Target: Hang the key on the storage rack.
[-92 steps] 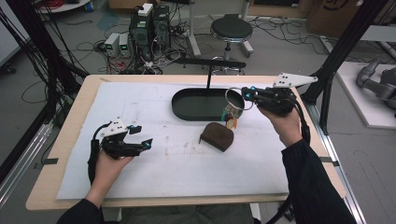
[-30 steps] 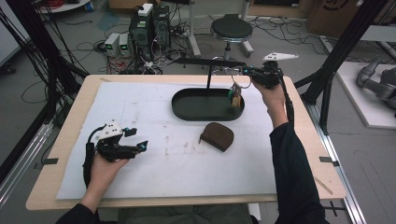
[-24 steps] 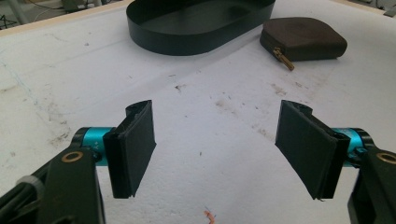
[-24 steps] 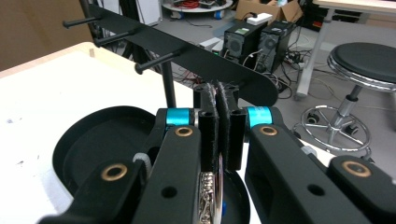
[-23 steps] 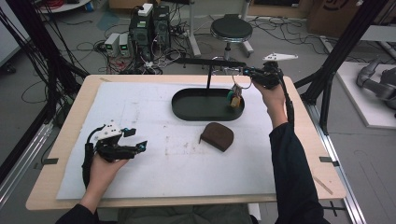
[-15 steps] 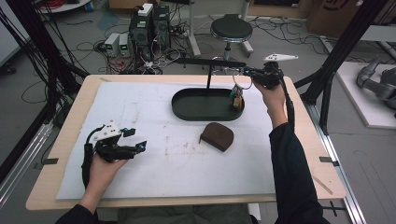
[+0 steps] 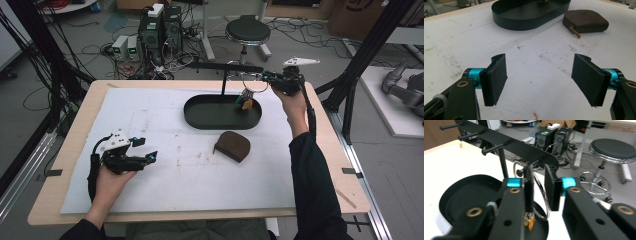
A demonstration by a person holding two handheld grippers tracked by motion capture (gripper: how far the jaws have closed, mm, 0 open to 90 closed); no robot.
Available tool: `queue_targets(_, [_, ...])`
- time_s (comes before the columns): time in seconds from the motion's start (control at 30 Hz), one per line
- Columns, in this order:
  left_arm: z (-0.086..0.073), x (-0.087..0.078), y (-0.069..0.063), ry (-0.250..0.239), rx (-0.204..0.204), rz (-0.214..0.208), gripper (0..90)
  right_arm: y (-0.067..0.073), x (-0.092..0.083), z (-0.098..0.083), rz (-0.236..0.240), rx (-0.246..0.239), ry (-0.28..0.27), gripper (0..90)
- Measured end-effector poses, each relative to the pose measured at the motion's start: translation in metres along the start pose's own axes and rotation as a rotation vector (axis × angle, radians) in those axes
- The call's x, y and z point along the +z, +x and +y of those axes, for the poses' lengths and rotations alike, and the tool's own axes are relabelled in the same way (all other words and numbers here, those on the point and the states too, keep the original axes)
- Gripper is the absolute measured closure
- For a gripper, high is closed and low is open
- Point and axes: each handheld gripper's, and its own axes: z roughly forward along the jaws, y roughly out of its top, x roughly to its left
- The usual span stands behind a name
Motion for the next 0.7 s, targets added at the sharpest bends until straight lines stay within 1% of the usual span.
queue_targets(0.1, [0.0,0.0,0.0,-0.001,-0.001,-0.002,28.2,0.002,-0.006,0.002,-0.016,-0.012,-0.001,69.9])
queue_targets(0.17, [0.0,0.0,0.0,-0.002,-0.002,-0.002,28.2,0.004,-0.012,0.004,-0.013,-0.035,0.004,67.2])
queue_targets(0.23, [0.0,0.0,0.001,-0.004,-0.001,0.0,28.2,0.008,-0.019,0.005,-0.019,-0.065,0.012,62.0])
queue_targets(0.3, [0.001,0.0,0.001,-0.007,-0.002,-0.004,28.2,0.01,-0.027,0.007,-0.017,-0.084,0.015,58.6])
queue_targets(0.33, [0.002,0.0,0.001,-0.008,0.002,-0.002,28.2,0.012,-0.032,0.007,-0.015,-0.085,0.02,56.9])
queue_targets(0.37, [0.003,0.0,0.002,-0.009,0.004,-0.005,28.2,0.013,-0.036,0.008,-0.01,-0.09,0.019,56.8])
queue_targets(0.43, [0.006,0.002,0.003,-0.014,0.002,-0.005,28.2,0.017,-0.048,0.007,-0.014,-0.102,-0.006,56.6])
queue_targets(0.53, [0.009,0.004,0.004,-0.021,0.005,-0.013,28.2,0.021,-0.063,0.001,0.0,-0.104,-0.028,55.7])
queue_targets(0.63, [0.012,0.006,0.005,-0.023,0.011,-0.012,28.2,0.025,-0.077,-0.008,0.017,-0.076,-0.029,51.5])
queue_targets(0.7, [0.014,0.007,0.004,-0.024,0.019,-0.01,28.2,0.028,-0.088,-0.017,0.028,-0.066,-0.064,51.3])
